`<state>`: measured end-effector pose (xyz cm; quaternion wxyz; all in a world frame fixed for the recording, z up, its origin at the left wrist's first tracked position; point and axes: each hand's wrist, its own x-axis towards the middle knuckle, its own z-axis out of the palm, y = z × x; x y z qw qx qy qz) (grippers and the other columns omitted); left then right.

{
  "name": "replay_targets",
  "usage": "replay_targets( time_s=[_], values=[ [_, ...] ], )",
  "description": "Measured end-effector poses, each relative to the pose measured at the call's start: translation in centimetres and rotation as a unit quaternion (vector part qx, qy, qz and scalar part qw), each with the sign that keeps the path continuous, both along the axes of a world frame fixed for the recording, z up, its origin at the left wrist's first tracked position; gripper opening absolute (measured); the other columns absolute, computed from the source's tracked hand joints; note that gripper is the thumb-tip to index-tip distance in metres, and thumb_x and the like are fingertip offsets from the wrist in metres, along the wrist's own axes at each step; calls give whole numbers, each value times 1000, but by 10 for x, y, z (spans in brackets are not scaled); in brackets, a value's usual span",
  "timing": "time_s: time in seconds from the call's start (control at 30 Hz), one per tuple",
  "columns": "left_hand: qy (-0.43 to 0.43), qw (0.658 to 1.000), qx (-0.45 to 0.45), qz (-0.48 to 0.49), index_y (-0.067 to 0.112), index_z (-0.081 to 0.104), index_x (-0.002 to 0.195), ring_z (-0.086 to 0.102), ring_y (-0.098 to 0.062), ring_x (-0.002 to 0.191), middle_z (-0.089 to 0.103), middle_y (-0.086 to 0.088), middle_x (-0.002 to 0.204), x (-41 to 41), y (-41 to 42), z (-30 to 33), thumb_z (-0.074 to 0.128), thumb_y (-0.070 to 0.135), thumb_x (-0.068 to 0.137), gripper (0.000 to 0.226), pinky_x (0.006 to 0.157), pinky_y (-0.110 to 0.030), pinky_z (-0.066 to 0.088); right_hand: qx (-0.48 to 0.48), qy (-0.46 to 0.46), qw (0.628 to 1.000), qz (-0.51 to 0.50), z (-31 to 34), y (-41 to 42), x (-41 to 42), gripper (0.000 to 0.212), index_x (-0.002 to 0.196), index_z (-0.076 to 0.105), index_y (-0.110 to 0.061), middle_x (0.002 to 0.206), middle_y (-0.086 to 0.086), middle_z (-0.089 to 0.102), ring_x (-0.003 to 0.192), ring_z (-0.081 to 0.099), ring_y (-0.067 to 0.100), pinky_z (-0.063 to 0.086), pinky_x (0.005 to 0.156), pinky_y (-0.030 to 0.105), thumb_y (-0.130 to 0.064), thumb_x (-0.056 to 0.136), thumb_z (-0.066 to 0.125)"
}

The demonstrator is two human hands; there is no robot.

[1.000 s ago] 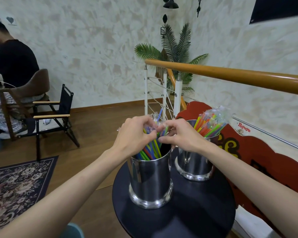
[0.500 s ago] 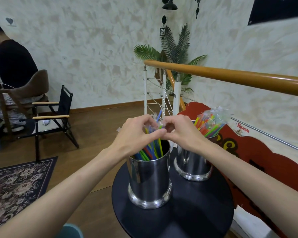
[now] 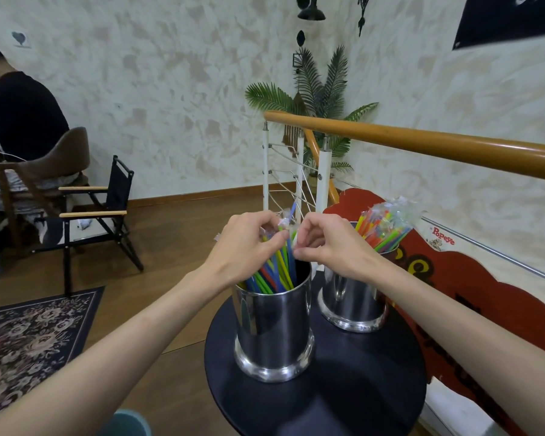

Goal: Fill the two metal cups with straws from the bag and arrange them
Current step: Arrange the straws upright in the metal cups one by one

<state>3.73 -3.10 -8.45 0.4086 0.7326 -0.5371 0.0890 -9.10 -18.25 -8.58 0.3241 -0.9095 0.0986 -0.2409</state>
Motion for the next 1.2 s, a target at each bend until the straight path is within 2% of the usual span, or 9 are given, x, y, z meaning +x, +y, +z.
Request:
replay_targets(
  time_s=[0.1, 0.3, 0.43, 0.5, 0.57, 0.73, 0.9, 1.07, 1.2],
  values=[
    [8, 1000, -7, -5, 29, 65, 81, 63, -8, 81, 66, 14, 78, -1, -1, -1, 67, 30, 93, 13, 77, -33, 50, -10, 15, 1000, 7, -3, 4, 1, 24, 91, 64, -15, 86, -3, 73, 79, 67, 3, 54, 72, 18, -15, 80, 86],
    [5, 1000, -14, -7, 24, 69, 89, 62, -4, 82, 67, 14, 84, 0, -1, 0, 63, 32, 97, 13, 75, -30, 47, -17, -22, 999, -27, -10, 3, 4, 22, 93, 61, -16, 83, -3, 72, 76, 67, 5, 46, 66, 11, -13, 84, 82],
    [-121, 992, 7, 34, 24, 71, 95, 55, -12, 97, 64, 7, 105, 5, 4, 3, 55, 39, 94, 22, 86, -34, 38, -50, -85, 994, -37, -3, 3, -3, 19, 95, 56, -15, 86, -5, 68, 79, 64, 5, 49, 69, 14, -12, 91, 75],
    [-184, 980, 43, 57, 28, 71, 91, 50, -11, 103, 61, 10, 111, 5, 5, 9, 50, 43, 87, 26, 89, -30, 28, -72, -122, 989, -33, 4, 2, -5, 11, 94, 61, -13, 86, -6, 68, 79, 64, 5, 51, 70, 17, -9, 93, 72],
    [-206, 974, 72, 65, 29, 71, 90, 51, -12, 105, 61, 11, 111, 3, 6, 16, 47, 44, 84, 29, 92, -31, 29, -84, -148, 985, -29, 11, -1, -7, 7, 94, 69, -14, 87, -7, 70, 79, 66, 6, 53, 72, 20, -7, 94, 70],
    [-191, 971, 132, 58, 33, 71, 92, 59, -15, 99, 64, 10, 110, 0, 7, 23, 40, 45, 85, 34, 90, -40, 40, -145, -149, 978, -16, 31, -4, -7, 27, 111, 76, -13, 98, -9, 70, 89, 64, -3, 47, 77, 9, 4, 93, 64],
    [-120, 978, 167, 39, 33, 76, 97, 61, -19, 102, 63, 9, 114, 4, 9, 14, 45, 46, 100, 34, 87, -41, 49, -198, -185, 962, -34, 51, -8, -5, 37, 110, 75, -14, 93, 0, 65, 81, 60, 9, 46, 74, 11, 8, 79, 76],
    [-102, 985, 134, 31, 28, 72, 98, 61, -20, 100, 62, 7, 109, 3, 9, 9, 42, 47, 98, 36, 88, -44, 49, -121, -189, 974, -10, 63, 2, -4, 11, 101, 78, -8, 88, -4, 73, 74, 66, 6, 51, 71, 18, -14, 94, 71],
    [-91, 993, 70, 24, 27, 61, 117, 60, -17, 109, 62, 7, 116, 0, 11, 8, 49, 45, 89, 35, 95, -48, 47, -6, -121, 993, 7, 59, 9, -5, 29, 87, 75, -3, 63, -8, 69, 53, 58, 5, 46, 58, 18, -26, 100, 64]
  ],
)
